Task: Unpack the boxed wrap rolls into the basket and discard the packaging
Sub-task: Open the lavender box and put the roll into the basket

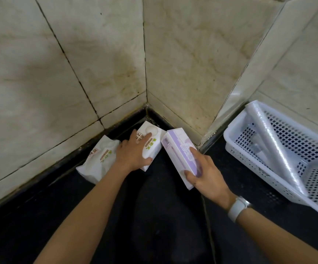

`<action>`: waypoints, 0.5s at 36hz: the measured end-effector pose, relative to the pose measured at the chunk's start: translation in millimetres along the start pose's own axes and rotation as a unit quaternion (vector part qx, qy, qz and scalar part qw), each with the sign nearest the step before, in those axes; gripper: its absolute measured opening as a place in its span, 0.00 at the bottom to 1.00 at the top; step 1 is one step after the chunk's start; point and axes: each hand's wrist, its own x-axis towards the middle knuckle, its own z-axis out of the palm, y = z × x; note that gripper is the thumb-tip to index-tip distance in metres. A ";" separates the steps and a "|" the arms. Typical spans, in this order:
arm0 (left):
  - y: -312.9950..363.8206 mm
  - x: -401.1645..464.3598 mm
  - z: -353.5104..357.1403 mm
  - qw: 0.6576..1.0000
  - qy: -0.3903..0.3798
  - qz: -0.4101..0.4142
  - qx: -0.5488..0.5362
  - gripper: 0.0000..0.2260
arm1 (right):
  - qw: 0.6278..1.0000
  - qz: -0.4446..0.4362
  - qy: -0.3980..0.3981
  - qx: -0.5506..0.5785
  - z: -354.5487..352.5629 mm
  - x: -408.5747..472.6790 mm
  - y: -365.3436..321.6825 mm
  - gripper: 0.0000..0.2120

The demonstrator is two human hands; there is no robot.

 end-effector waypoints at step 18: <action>16.1 19.4 -11.0 0.986 0.091 0.002 -0.137 0.44 | 0.997 -0.034 0.072 -0.001 -8.0 -7.0 4.9 0.34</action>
